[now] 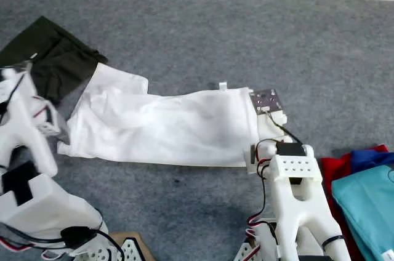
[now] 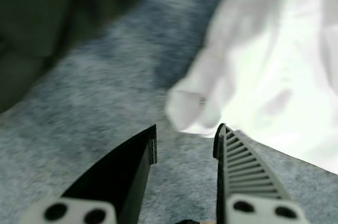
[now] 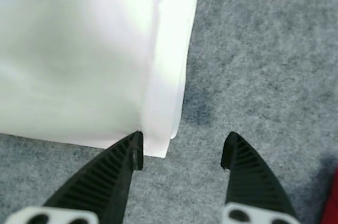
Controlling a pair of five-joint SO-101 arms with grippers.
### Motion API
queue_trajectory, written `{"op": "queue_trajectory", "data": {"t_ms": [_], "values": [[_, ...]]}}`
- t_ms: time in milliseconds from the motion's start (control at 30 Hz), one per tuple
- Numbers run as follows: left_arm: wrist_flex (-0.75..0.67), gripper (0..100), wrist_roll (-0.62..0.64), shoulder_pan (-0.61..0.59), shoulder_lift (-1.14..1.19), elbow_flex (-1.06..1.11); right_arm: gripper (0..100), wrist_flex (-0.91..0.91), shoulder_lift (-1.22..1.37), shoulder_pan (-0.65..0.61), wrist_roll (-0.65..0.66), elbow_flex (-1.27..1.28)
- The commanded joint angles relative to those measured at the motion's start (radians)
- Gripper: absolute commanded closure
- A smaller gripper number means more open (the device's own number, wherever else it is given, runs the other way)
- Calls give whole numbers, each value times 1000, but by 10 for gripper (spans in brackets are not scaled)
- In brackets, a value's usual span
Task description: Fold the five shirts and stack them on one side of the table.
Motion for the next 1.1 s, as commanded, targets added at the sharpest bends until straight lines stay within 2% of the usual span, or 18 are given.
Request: {"op": "queue_trajectory", "data": {"t_ms": [0, 100, 267, 400, 467, 700, 900, 1067], "values": [[63, 808, -8, -62, -16, -113, 762, 5, -7, 10, -2, -53], [127, 808, -5, -28, -16, -176, 762, 2, -7, 10, -43, -58], [149, 820, 23, 150, -5, -186, 816, 2, -7, 22, -71, -61], [137, 960, 100, 254, -5, -179, 944, 1, -7, 54, -81, -61], [127, 995, 121, 303, -4, -176, 978, 1, -7, 56, -81, -61], [83, 921, 169, 452, 108, -119, 979, 1, -7, 59, -81, -59], [-49, 928, 239, 478, 277, -148, 979, 1, -7, 59, -81, -54], [-25, 930, 249, 484, 309, -249, 979, 1, -7, 59, -81, -54]]}}
